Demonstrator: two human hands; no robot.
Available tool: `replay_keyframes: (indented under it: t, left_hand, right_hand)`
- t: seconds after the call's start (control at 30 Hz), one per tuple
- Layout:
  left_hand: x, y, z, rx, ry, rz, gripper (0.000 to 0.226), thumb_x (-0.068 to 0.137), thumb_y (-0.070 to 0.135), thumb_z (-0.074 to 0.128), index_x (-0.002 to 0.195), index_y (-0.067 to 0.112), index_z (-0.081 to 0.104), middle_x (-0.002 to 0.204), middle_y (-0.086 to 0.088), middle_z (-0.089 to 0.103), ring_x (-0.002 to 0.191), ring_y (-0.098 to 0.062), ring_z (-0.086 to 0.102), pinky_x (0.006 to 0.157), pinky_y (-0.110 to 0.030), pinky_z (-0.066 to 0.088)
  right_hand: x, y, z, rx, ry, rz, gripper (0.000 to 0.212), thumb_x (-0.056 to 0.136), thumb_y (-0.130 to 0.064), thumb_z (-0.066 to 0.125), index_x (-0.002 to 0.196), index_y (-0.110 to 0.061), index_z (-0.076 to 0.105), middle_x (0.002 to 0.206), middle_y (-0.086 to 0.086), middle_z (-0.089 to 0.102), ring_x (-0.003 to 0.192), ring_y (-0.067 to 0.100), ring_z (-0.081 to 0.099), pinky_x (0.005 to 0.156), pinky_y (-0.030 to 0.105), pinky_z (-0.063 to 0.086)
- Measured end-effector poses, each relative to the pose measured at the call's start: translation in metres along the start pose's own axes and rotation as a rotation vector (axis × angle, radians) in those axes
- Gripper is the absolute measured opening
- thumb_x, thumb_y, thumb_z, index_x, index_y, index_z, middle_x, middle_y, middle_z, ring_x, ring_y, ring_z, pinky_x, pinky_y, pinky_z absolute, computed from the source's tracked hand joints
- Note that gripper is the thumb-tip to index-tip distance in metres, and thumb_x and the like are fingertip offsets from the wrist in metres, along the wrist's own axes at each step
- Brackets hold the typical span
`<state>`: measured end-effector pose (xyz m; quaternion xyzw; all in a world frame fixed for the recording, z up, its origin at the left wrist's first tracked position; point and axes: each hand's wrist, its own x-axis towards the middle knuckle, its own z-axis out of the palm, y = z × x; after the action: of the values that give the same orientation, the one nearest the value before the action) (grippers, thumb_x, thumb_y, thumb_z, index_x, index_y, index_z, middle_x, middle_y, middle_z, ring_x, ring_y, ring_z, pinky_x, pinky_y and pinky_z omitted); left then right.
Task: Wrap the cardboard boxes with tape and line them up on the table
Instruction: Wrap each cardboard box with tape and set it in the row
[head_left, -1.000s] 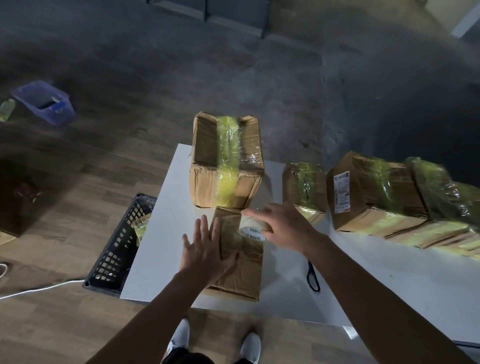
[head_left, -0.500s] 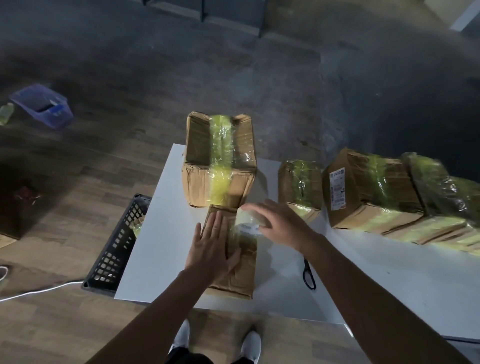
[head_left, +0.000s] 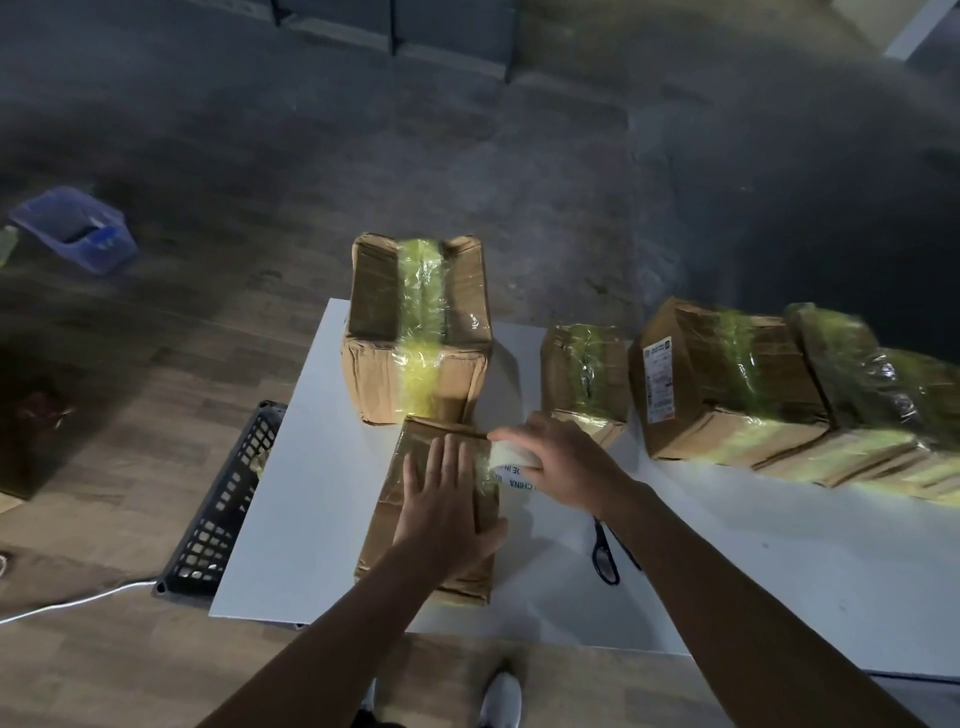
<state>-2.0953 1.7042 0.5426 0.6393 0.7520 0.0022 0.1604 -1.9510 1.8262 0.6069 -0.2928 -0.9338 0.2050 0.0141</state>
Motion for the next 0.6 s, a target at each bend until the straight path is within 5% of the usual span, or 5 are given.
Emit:
replay_keyframes:
  t: [0.1,0.37,0.5,0.6]
  left_hand:
    - [0.002,-0.001,0.002,0.012,-0.038,-0.002,0.101,0.085,0.072,0.025,0.153,0.005,-0.009,0.161,-0.015,-0.014,0.147,-0.03,-0.017,0.116,-0.058,-0.008]
    - [0.003,0.001,0.006,0.023,-0.101,-0.005,0.1,0.082,0.072,0.019,0.152,0.007,-0.012,0.16,-0.014,-0.019,0.146,-0.03,-0.021,0.115,-0.061,-0.007]
    - [0.012,0.019,-0.006,0.022,-0.142,-0.078,0.107,0.084,0.074,0.032,0.151,0.002,-0.01,0.157,-0.02,-0.02,0.146,-0.038,-0.018,0.111,-0.066,-0.007]
    - [0.016,0.042,-0.014,0.039,-0.209,-0.195,0.098,0.091,0.048,0.049,0.148,-0.004,-0.011,0.155,-0.027,-0.021,0.143,-0.046,-0.02,0.109,-0.069,-0.005]
  right_hand:
    - [-0.009,0.01,-0.003,0.077,-0.002,0.002,0.053,0.082,-0.014,0.071,0.132,-0.027,0.057,0.103,-0.001,0.054,0.088,0.012,0.053,0.069,0.017,0.036]
    - [-0.035,0.044,0.027,0.078,-0.124,0.147,0.047,0.085,-0.02,0.065,0.127,-0.036,0.052,0.101,-0.005,0.052,0.086,0.013,0.053,0.067,0.026,0.041]
    - [-0.028,0.04,0.048,0.093,-0.131,0.172,0.048,0.088,-0.023,0.064,0.129,-0.038,0.046,0.11,-0.002,0.054,0.092,0.015,0.057,0.076,0.035,0.05]
    - [-0.021,0.037,0.053,0.068,-0.129,0.155,0.048,0.087,-0.021,0.064,0.13,-0.034,0.046,0.107,0.0,0.053,0.093,0.019,0.057,0.075,0.037,0.051]
